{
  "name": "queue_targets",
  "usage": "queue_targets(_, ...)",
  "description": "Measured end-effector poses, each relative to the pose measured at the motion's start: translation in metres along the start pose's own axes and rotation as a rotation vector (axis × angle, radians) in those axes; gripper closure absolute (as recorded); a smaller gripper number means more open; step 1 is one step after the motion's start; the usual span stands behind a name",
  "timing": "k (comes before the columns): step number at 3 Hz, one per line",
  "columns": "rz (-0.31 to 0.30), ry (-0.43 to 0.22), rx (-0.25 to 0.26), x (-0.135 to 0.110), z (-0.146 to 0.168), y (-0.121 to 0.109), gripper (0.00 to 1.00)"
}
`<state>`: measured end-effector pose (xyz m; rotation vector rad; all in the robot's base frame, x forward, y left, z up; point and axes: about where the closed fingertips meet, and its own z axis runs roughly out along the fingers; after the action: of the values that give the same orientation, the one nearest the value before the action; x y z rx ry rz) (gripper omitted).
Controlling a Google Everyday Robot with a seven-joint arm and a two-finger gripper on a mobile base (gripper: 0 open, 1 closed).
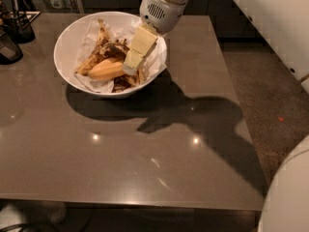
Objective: Pick banana from white bowl
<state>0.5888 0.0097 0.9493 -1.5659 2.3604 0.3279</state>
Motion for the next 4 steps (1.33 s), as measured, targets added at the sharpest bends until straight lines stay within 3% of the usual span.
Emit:
queue_targets(2,-0.001,-0.008,-0.007,-0.008,0.006,-0.001,0.0)
queue_targets(4,0.022,-0.002,-0.045,-0.023,0.014,0.014,0.0)
